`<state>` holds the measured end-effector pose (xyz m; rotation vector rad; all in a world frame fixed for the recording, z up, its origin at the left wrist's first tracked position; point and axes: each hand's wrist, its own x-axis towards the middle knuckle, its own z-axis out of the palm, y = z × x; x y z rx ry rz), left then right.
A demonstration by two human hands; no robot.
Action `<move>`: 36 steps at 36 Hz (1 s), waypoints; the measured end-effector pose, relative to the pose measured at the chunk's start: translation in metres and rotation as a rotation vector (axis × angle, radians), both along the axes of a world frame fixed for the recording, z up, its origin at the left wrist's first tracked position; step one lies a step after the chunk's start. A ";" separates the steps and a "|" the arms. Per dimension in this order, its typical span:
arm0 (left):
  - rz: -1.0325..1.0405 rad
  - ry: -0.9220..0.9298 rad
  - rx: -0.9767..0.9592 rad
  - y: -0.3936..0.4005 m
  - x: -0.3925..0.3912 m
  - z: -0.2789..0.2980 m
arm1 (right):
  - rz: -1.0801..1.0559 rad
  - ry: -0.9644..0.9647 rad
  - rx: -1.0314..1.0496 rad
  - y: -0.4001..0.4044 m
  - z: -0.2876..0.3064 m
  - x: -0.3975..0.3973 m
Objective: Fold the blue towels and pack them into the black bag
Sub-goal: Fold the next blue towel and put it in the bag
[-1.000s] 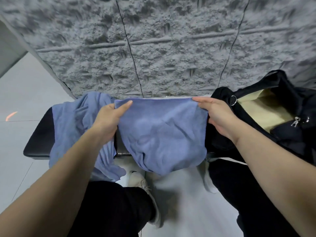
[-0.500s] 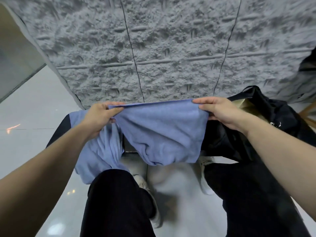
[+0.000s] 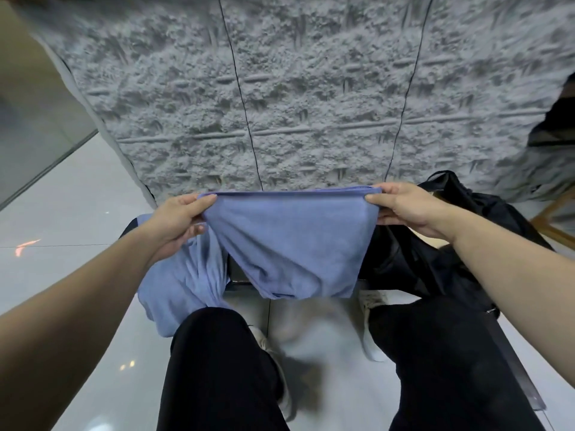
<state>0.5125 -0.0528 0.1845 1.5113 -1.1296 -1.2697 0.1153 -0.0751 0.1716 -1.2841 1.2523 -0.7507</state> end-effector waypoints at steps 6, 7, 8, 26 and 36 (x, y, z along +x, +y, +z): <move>-0.060 -0.058 0.058 0.005 -0.003 -0.009 | -0.020 -0.027 0.033 0.001 -0.004 0.001; -0.064 -0.047 0.060 0.005 -0.004 -0.009 | -0.020 -0.029 0.043 0.001 -0.005 0.002; -0.050 -0.022 0.053 0.003 -0.004 -0.011 | -0.026 -0.034 0.051 0.002 -0.006 0.003; 0.015 -0.037 -0.002 -0.050 -0.009 0.006 | -0.194 -0.030 0.007 -0.038 0.006 0.010; 0.124 0.008 -0.222 -0.094 -0.026 0.075 | -0.291 -0.110 -0.085 -0.084 0.060 0.019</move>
